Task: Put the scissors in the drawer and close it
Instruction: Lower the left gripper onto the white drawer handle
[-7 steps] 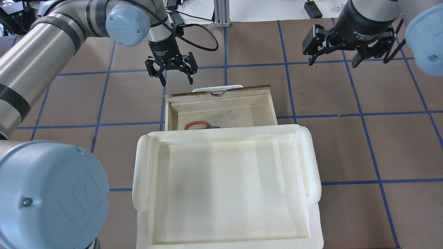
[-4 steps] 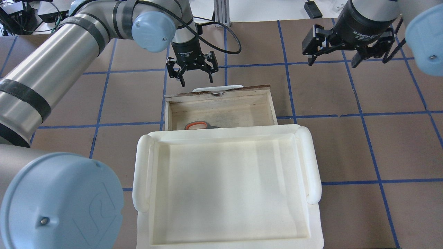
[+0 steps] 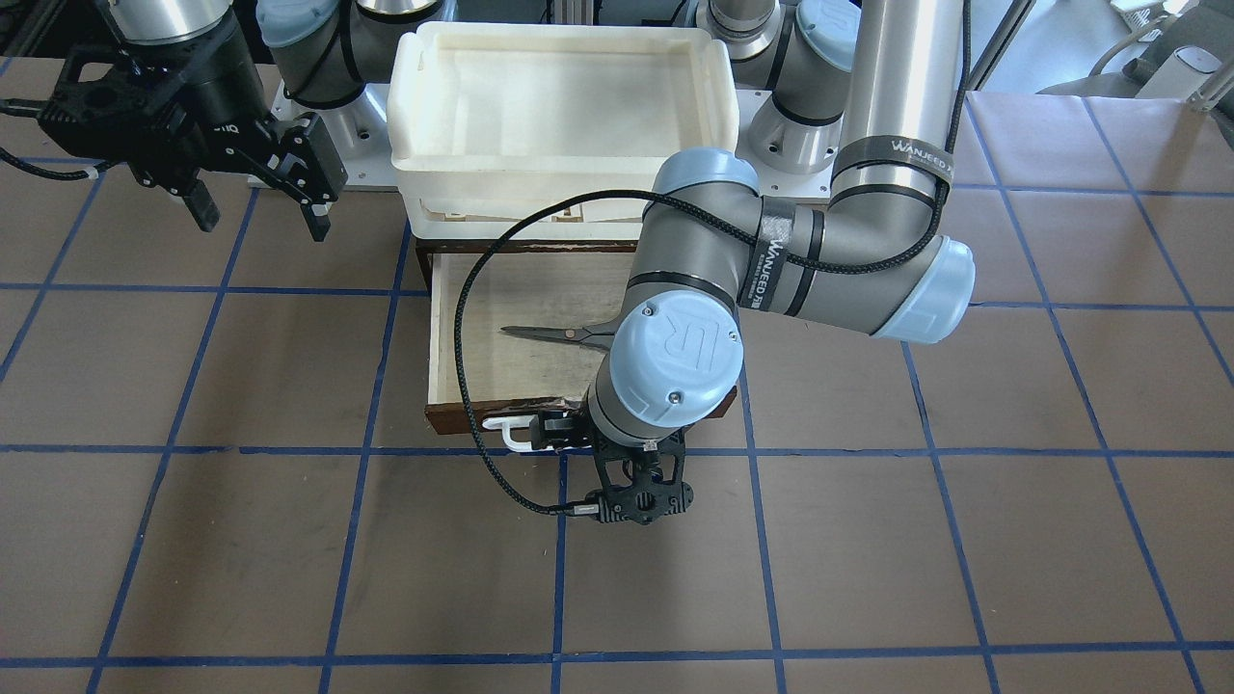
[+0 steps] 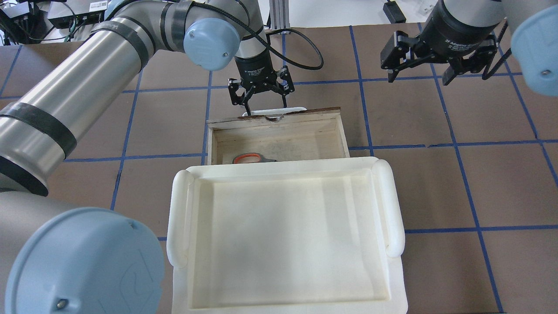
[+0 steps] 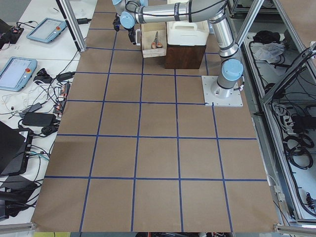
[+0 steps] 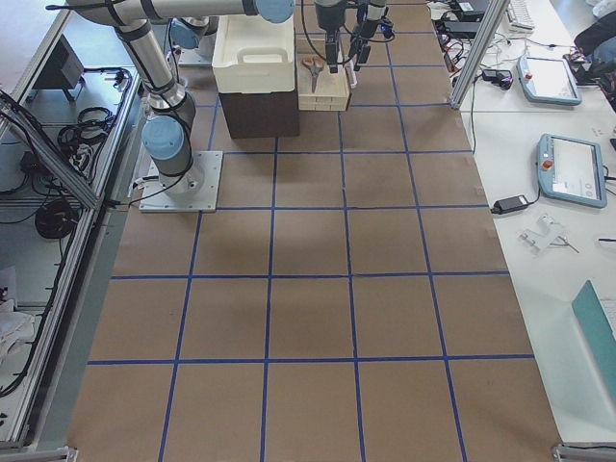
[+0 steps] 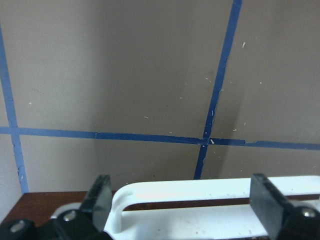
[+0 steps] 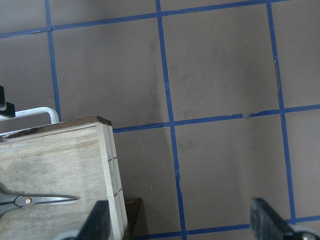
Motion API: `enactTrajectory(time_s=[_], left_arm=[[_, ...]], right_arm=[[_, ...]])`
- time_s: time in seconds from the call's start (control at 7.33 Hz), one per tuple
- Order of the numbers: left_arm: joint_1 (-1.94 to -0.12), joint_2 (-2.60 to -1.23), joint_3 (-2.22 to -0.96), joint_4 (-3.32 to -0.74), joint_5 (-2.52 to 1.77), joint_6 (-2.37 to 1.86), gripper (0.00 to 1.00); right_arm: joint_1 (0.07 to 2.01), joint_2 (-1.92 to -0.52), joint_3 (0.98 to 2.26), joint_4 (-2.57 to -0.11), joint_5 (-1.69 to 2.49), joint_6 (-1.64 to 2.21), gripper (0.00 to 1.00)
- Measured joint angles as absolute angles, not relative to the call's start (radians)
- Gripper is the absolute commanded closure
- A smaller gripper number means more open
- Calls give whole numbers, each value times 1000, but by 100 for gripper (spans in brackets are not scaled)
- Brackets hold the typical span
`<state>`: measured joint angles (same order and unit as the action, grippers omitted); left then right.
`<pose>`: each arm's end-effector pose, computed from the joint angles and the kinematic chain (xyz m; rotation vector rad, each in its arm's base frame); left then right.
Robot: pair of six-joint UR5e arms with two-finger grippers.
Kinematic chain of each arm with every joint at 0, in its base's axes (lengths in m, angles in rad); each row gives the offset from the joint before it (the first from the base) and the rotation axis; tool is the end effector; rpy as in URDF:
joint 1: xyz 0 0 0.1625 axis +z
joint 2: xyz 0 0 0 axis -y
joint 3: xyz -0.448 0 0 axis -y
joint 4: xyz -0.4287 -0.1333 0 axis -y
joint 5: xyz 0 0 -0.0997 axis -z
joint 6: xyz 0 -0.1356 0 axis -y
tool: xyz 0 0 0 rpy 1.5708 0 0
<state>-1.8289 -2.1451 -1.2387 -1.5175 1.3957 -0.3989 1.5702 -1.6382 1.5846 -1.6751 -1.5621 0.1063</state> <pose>-0.3387 -0.6681 0.2859 0.2372 -3.0071 -0.3559 0.1342 -0.5178 0.5142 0.1653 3.1106 -0.2454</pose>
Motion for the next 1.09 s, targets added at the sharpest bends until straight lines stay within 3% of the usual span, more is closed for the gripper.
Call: enactTrajectory(time_s=[1.09], left_arm=[[-1844, -2140, -1250, -1586, 1385, -415, 0]], right_arm=[[1570, -1638, 1585, -1674, -1560, 104, 0]])
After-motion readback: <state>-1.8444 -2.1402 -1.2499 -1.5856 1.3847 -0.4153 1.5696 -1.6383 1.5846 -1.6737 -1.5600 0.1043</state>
